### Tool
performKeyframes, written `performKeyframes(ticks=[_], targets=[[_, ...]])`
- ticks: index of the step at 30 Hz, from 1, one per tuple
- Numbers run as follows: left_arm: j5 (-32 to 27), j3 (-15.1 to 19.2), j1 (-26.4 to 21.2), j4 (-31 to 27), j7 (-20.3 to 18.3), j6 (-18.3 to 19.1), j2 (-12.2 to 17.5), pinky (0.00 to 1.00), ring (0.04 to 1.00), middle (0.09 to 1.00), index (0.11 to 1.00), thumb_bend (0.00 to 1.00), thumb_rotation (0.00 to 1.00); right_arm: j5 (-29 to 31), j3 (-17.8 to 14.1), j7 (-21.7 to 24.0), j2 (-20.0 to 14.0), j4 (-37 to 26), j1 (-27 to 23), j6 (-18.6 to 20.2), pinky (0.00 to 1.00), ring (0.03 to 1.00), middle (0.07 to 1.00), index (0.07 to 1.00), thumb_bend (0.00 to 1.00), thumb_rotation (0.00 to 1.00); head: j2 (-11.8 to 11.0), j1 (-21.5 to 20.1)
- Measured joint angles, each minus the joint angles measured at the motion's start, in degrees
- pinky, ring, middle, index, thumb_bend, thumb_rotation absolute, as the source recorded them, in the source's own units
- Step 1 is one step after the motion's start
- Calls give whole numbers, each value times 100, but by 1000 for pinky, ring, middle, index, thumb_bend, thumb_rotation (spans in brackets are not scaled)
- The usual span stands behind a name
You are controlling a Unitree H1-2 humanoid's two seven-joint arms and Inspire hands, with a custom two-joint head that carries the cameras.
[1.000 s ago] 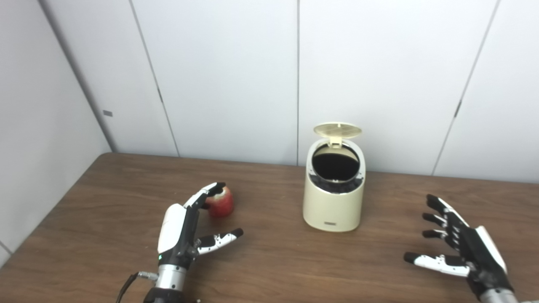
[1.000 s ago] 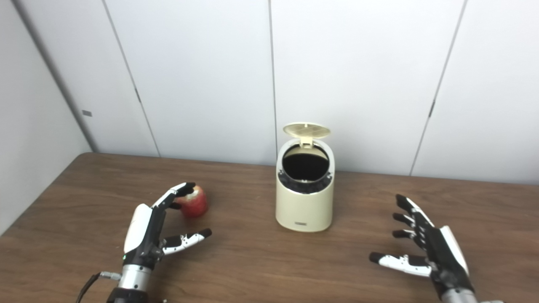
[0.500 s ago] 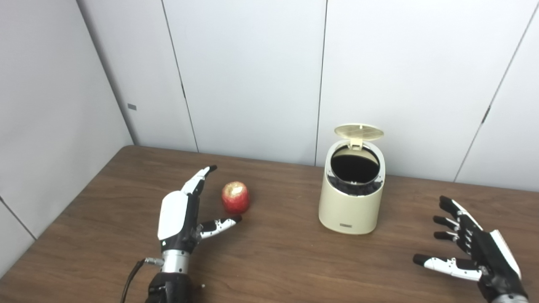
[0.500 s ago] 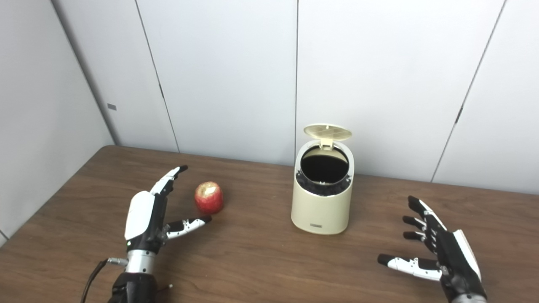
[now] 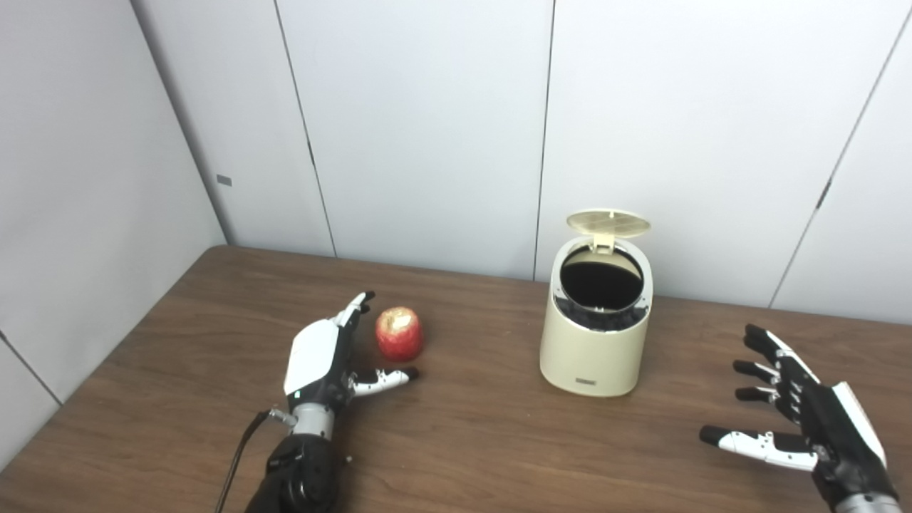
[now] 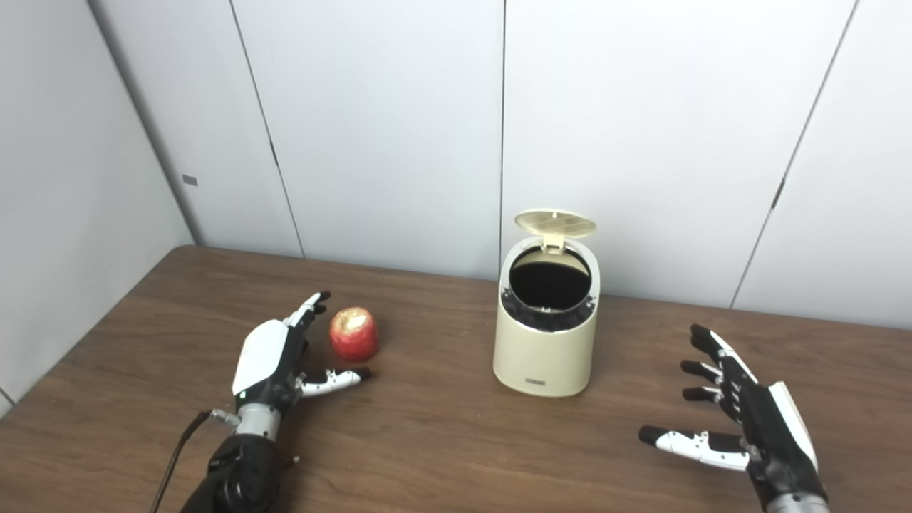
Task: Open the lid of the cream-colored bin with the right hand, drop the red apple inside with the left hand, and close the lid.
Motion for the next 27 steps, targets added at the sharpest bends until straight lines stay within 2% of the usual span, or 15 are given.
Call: performKeyframes(ticks=[4,9,13,14,16,20,27], targets=[[1,-153,-170,144,-89,147,129,605,778,824,876,906,291,-2,-6,1,-1,-15,13,34,674,827,918,912,727,14,18,-9],[-6,-299,-293,303,-43,191,195,530,674,722,816,889,243,30,-13,2,-1,-92,74,104,678,836,927,914,719,0,70,-27],[-95,-326,-418,547,93,36,220,442,551,566,666,848,117,37,-12,3,-1,-218,124,119,670,837,925,910,720,1,97,-44],[-114,-328,-439,589,142,7,219,424,519,518,630,675,47,37,-13,3,-2,-219,130,130,667,836,924,909,718,0,97,-44],[-140,-358,-478,711,224,-124,219,398,472,460,551,553,9,39,-12,4,0,-251,153,227,670,837,928,907,711,0,123,-53],[-181,-444,-486,775,322,-217,208,391,445,448,508,526,0,42,-12,5,-1,-338,178,362,669,833,929,907,708,2,132,-62],[-180,-554,-483,788,383,-270,206,362,443,448,505,526,0,84,-10,5,-1,-380,177,362,663,835,927,904,705,0,123,-88]])
